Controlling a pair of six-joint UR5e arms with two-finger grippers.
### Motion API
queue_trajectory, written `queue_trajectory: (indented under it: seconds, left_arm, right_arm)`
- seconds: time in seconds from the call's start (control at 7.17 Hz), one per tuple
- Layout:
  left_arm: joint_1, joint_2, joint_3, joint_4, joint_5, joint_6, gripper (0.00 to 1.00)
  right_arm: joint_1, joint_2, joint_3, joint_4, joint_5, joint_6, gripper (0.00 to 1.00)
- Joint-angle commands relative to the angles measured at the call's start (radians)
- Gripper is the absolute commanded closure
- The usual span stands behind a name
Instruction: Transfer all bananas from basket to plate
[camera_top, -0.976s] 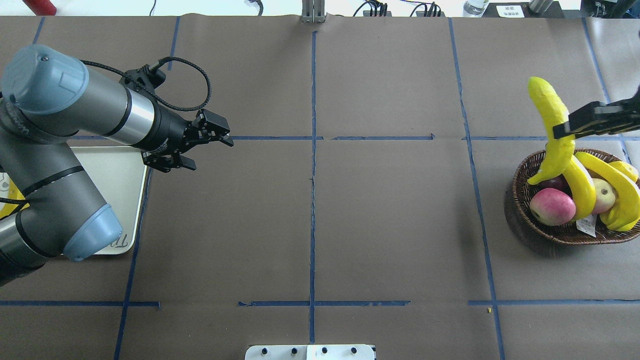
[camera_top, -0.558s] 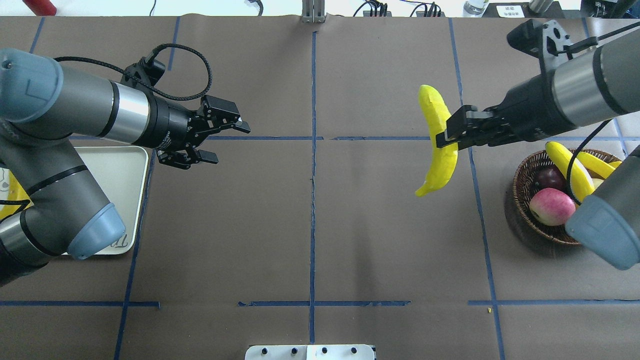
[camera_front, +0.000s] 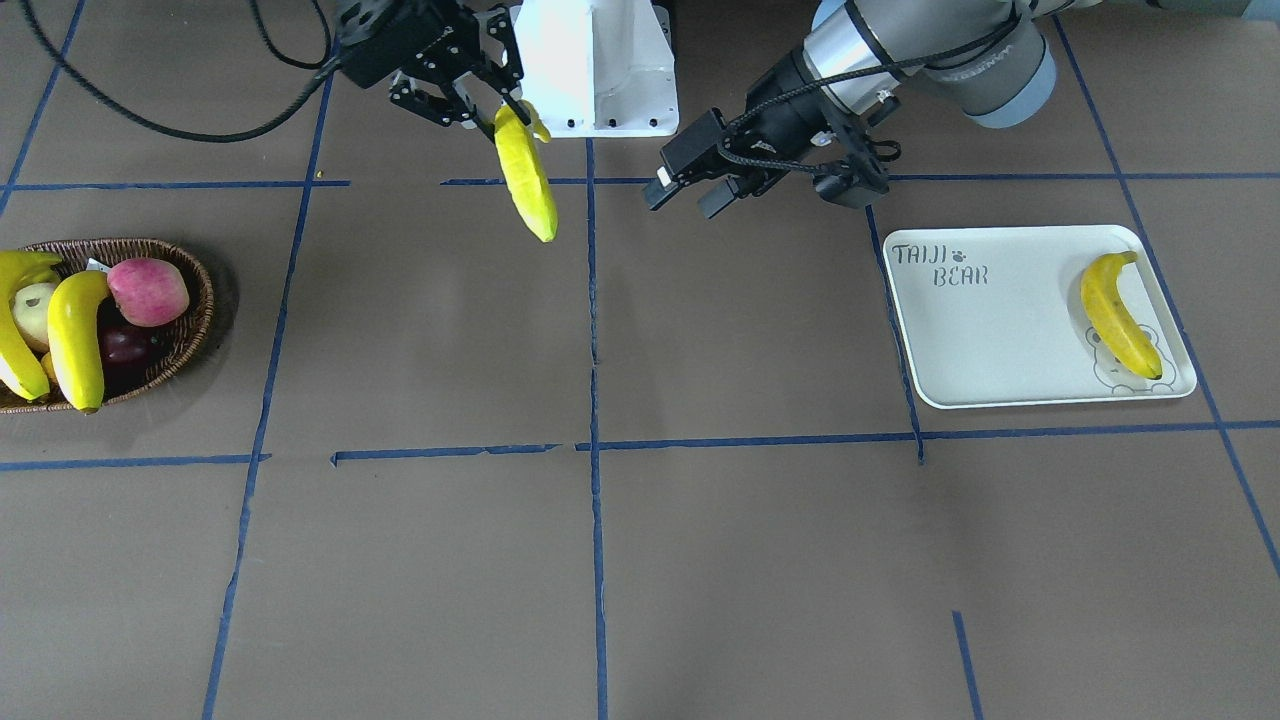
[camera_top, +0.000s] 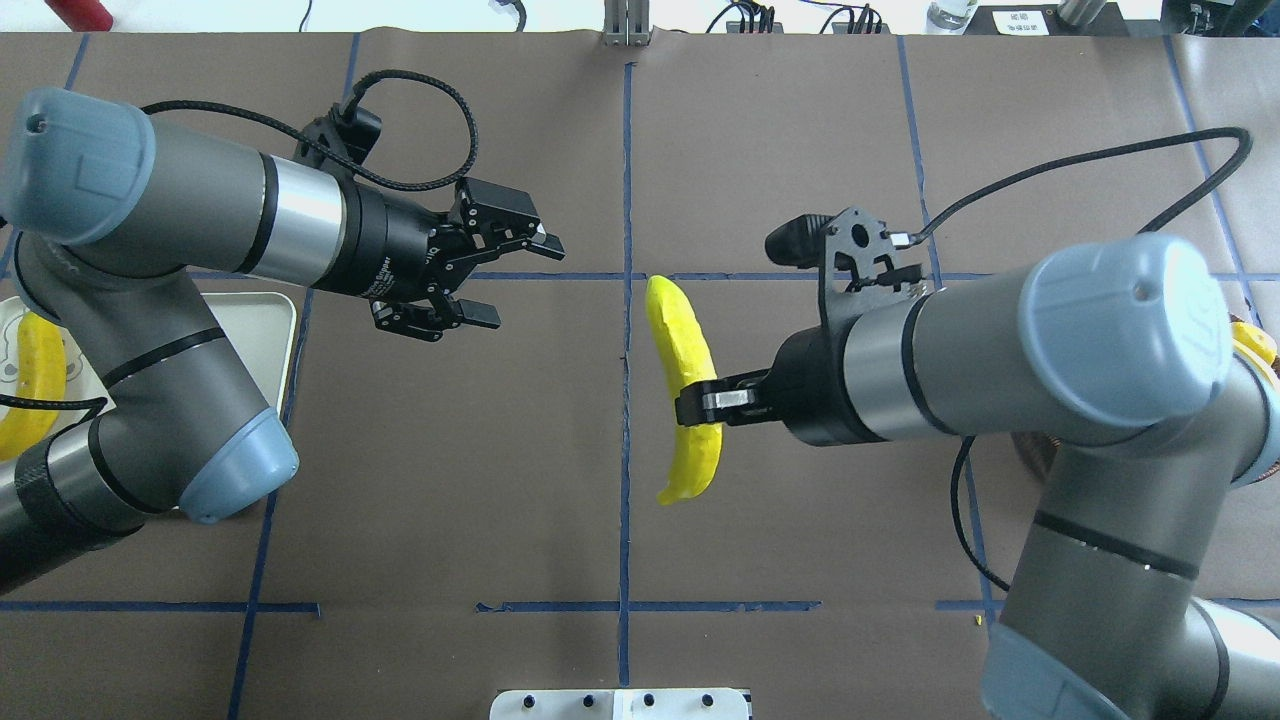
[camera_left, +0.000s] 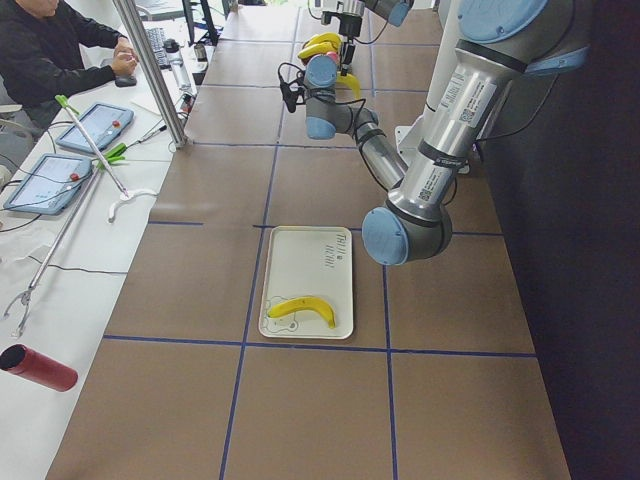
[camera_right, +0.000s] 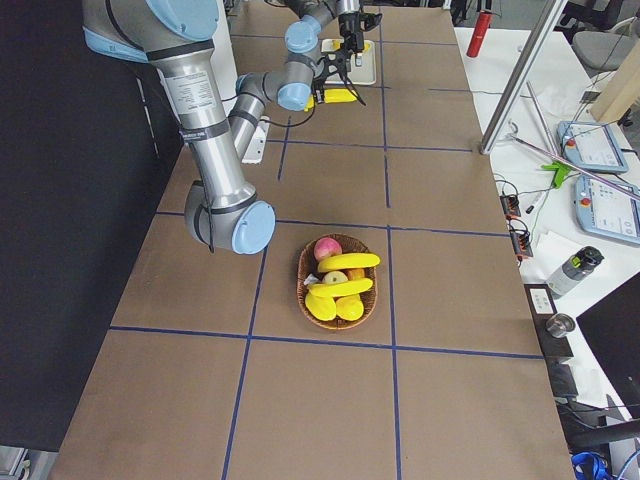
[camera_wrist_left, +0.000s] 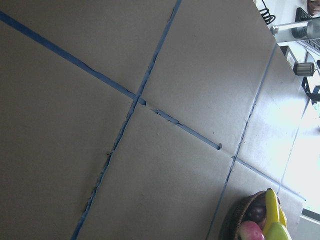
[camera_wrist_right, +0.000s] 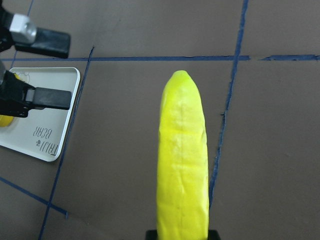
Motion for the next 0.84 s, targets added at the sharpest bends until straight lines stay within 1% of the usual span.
queue_trajectory:
  seconds: [0.0, 0.28, 0.56, 0.7]
  left_arm:
    - [0.059, -0.055, 0.001, -0.001, 0.042, -0.061, 0.01]
    - [0.139, -0.060, 0.004, 0.001, 0.101, -0.059, 0.01]
    - [0.158, -0.066, 0.000, -0.002, 0.101, -0.061, 0.02]
    - [0.164, -0.075, -0.004, -0.004, 0.102, -0.063, 0.30]
  right_arm:
    - [-0.066, 0.020, 0.001, 0.002, -0.076, 0.010, 0.99]
    - [-0.063, 0.020, 0.027, 0.002, -0.073, 0.010, 0.99]
    - [-0.063, 0.019, 0.032, 0.004, -0.073, 0.016, 0.99]
    - [-0.063, 0.019, 0.032, 0.004, -0.072, 0.016, 0.99]
